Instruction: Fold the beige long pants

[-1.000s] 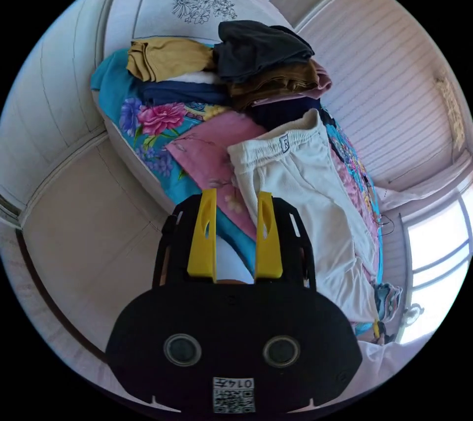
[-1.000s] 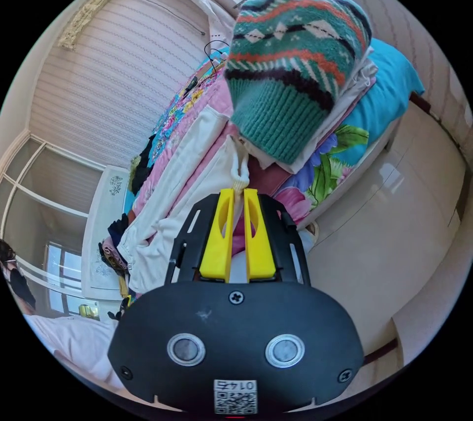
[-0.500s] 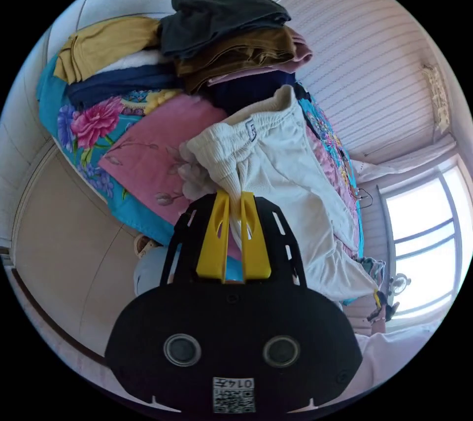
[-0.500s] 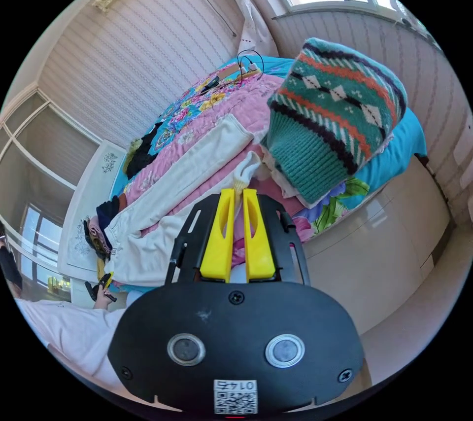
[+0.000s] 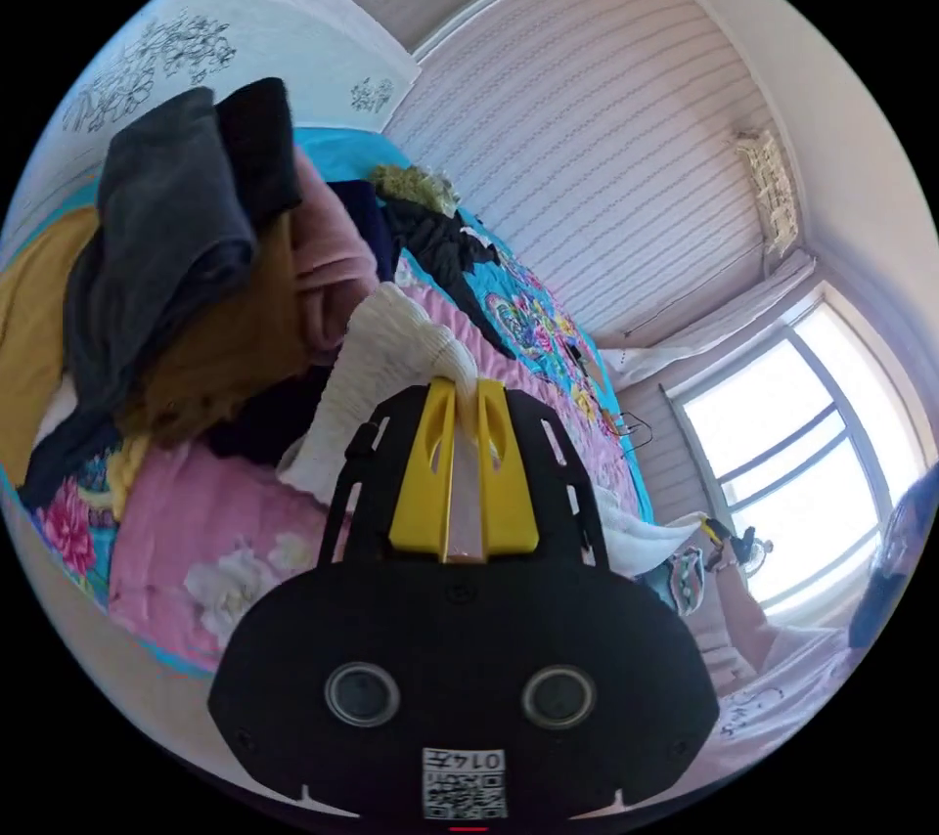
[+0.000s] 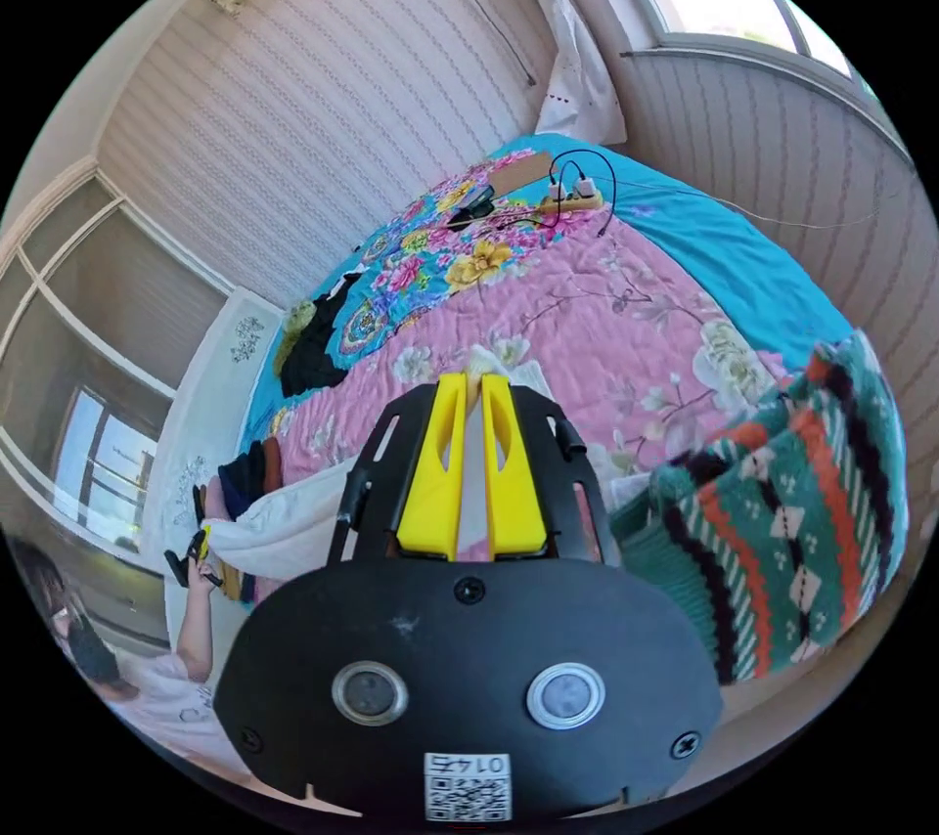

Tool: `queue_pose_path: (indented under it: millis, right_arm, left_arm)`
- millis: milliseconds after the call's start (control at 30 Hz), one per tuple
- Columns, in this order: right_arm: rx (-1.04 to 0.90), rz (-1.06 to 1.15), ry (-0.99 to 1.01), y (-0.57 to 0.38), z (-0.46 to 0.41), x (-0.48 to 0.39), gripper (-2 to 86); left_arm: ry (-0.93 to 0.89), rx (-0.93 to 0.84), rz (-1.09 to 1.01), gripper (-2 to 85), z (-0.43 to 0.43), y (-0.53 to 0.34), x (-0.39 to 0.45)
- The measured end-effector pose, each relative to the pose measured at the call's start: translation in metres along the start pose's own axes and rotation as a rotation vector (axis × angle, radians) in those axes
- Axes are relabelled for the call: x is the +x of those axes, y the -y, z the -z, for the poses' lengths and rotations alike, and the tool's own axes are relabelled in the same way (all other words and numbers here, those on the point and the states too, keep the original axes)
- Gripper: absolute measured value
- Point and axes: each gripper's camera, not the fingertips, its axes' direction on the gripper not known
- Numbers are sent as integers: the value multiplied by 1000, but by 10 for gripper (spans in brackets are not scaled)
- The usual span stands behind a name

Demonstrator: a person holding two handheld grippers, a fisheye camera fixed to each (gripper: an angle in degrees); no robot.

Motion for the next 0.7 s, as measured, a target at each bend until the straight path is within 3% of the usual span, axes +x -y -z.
queue_pose_path:
  millis: [100,367,567,700]
  right_arm:
    - [-49,-119,-3,16,-48,16,70]
    - [-112,-18,48,-82,-108,54,76]
    - [-14,-248,93,-142,-132,109,93]
    - [87,-289,185,-126,-155,109,131]
  left_arm:
    - [80,-78,65,93,-35,23,-3]
    - [148,-116,-97,111,-2,-14,-20]
    - [285,-67,98,116,32,-82,-89]
    - [184,44,287,133,29,-106,-125]
